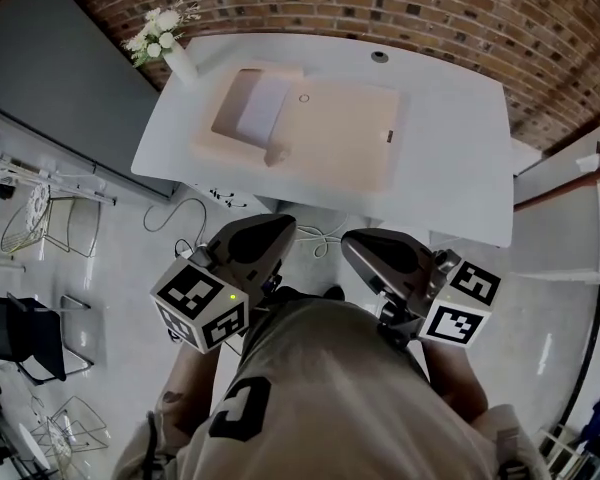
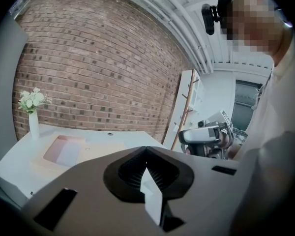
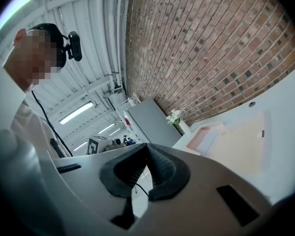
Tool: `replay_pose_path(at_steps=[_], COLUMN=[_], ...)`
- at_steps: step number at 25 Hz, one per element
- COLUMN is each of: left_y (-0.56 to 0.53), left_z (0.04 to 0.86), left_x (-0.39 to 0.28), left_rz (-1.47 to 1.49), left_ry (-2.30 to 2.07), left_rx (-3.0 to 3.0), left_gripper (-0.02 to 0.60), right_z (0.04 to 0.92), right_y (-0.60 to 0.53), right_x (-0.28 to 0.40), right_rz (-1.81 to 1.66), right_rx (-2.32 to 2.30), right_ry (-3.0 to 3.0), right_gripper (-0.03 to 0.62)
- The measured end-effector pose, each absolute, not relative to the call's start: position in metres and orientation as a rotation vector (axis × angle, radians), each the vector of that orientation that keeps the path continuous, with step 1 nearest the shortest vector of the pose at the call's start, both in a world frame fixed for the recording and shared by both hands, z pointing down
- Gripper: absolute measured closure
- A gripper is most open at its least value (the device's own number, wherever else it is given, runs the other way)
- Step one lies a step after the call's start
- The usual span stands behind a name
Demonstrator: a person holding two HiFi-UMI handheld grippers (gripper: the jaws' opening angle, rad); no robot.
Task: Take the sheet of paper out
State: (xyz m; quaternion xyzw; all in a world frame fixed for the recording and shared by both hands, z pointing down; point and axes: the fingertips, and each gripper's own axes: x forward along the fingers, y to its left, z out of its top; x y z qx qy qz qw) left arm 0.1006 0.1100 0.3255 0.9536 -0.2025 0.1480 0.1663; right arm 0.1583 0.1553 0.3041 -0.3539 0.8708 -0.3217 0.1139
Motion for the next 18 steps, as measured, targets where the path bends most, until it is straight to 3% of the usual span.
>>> replay_pose_path(at_steps=[18], left_y=[0.114], left_z=[0.3259], left_x=[0.1045], left_rz=[0.483], left_ry=[-0.571], left_rx=[2.736], left_gripper=[0.568], right_z=[0.3077], right_y=[0.1521], right_x=[0.1606], right_rz=[-0.95], right_rx=[-0.996], right_ry=[2.5], right_gripper=[0.571])
